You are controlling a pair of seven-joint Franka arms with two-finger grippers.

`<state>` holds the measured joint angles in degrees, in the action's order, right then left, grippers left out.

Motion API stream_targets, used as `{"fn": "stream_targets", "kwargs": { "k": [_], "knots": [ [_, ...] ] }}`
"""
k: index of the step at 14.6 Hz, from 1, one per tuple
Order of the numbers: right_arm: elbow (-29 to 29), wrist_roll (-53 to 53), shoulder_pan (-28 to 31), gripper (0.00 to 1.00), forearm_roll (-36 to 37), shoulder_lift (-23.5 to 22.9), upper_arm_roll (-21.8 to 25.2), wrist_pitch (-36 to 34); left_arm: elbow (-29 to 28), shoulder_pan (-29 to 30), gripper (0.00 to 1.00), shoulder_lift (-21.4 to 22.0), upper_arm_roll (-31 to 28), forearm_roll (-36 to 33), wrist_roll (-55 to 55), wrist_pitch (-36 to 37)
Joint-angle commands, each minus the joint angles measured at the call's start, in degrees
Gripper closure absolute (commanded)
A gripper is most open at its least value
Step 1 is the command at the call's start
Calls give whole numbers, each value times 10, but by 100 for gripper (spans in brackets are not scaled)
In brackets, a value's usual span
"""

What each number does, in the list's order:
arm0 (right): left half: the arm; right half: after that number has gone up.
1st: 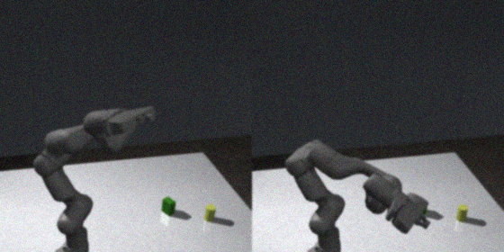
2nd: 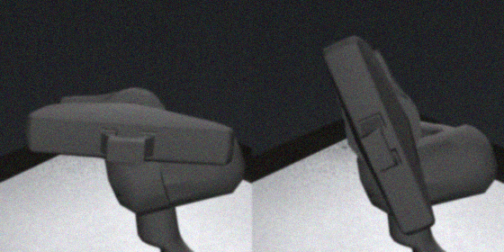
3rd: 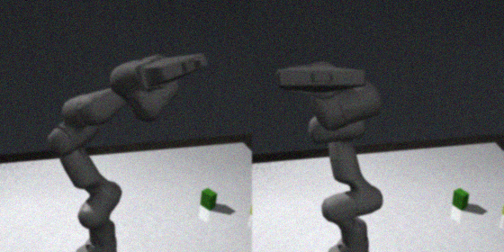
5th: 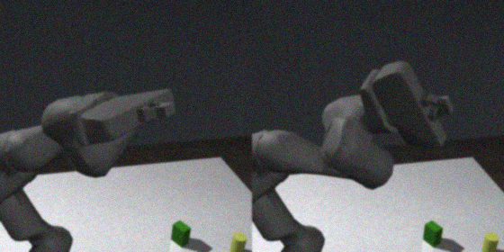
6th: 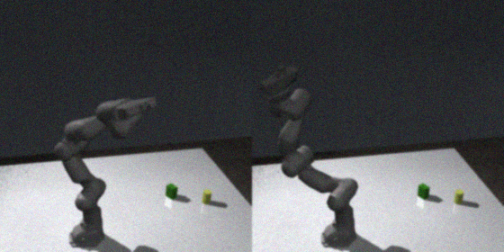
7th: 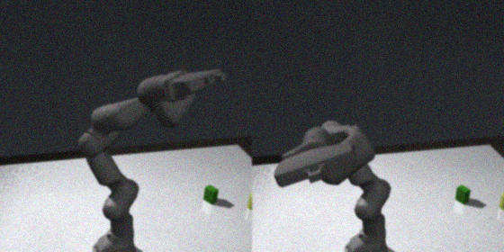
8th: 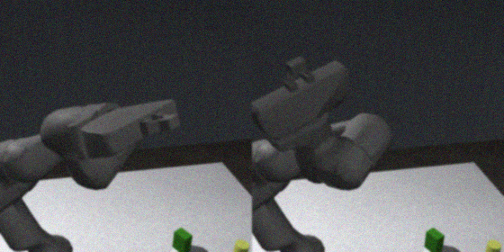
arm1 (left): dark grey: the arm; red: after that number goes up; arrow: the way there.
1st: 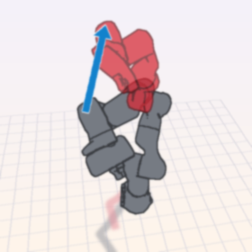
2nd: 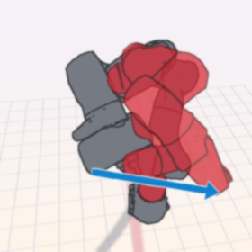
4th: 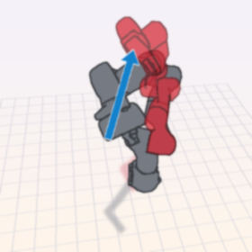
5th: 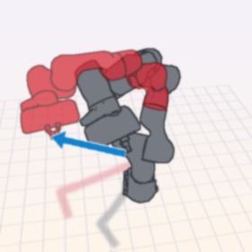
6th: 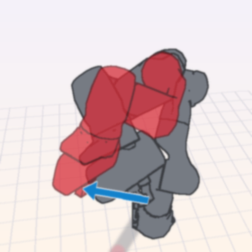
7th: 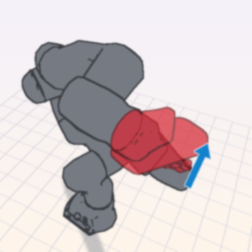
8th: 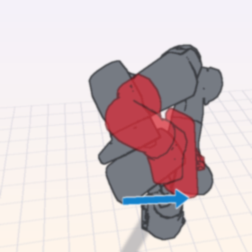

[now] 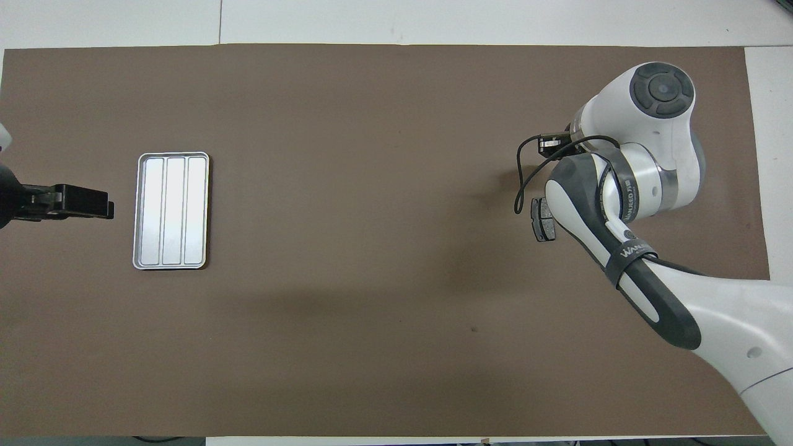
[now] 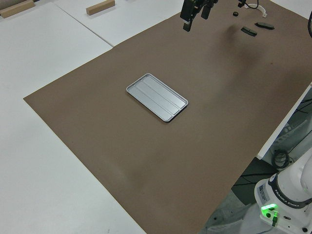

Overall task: Place bearing gear from tray to pile
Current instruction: 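Carry the bearing with the right gripper toward the white arc, then lower the bearing beside the other bearing and open the right gripper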

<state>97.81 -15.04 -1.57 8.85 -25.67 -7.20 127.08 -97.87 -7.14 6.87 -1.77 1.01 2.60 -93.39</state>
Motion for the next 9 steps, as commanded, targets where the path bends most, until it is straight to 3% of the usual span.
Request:
{"fn": "stream_targets", "kwargs": {
  "k": [1, 9],
  "knots": [
    [6, 19, 12, 100, -10, -25, -9, 45, -21, -2, 0, 18, -3, -2, 3, -8],
    [12, 23, 22, 100, -10, -57, -9, 104, -21, -2, 0, 18, -3, -2, 3, -9]
  ]
}}
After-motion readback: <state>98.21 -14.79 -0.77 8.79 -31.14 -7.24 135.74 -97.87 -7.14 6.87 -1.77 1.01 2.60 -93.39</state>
